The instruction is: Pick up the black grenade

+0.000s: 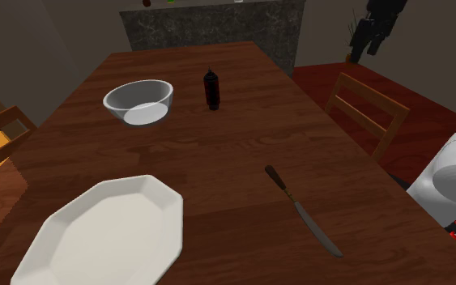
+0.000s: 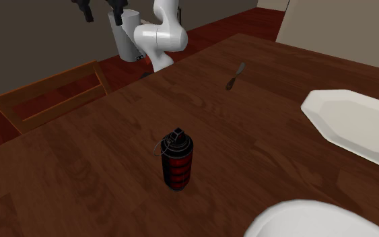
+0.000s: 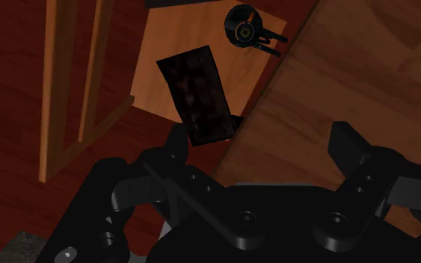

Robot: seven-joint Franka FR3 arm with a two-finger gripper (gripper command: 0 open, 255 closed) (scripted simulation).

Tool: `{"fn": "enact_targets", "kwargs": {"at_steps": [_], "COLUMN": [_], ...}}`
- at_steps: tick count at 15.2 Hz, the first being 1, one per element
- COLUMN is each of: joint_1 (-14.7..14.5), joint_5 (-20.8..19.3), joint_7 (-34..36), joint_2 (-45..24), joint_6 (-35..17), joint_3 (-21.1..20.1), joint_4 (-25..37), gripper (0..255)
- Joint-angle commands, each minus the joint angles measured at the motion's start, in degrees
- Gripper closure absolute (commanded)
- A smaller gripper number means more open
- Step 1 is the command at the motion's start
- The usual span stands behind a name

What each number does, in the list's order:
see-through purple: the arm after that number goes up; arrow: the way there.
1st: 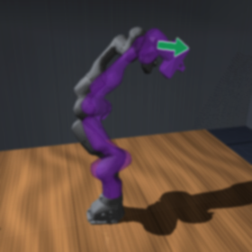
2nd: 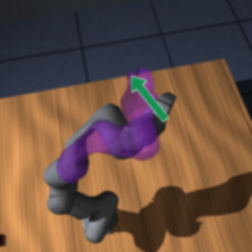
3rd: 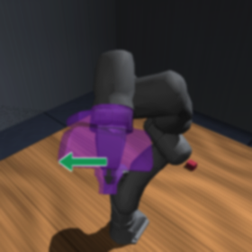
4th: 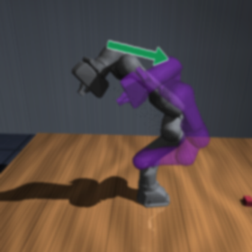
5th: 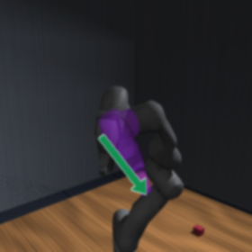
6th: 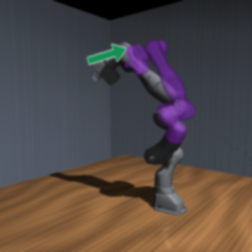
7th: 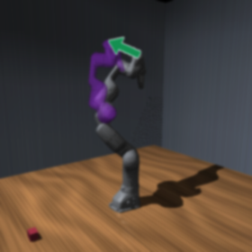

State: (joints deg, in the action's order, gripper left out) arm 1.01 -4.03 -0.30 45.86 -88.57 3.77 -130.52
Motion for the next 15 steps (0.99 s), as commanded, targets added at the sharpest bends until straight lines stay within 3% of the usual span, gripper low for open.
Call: {"fn": "enact_targets", "kwargs": {"at_steps": [1,8,15], "joint_1": [0.0,-1.6,-2.6], "joint_5": [0.0,4.1,5.8], "joint_7": [0.0,8.7,17.0], "joint_2": [0.0,-10.7,-23.1], "joint_6": [0.0,-4.6,-7.6], "joint_3": [0.0,-6.3,-11.9], "joint_4": [0.0,6.0,15.6], "gripper": [0,0,0]}}
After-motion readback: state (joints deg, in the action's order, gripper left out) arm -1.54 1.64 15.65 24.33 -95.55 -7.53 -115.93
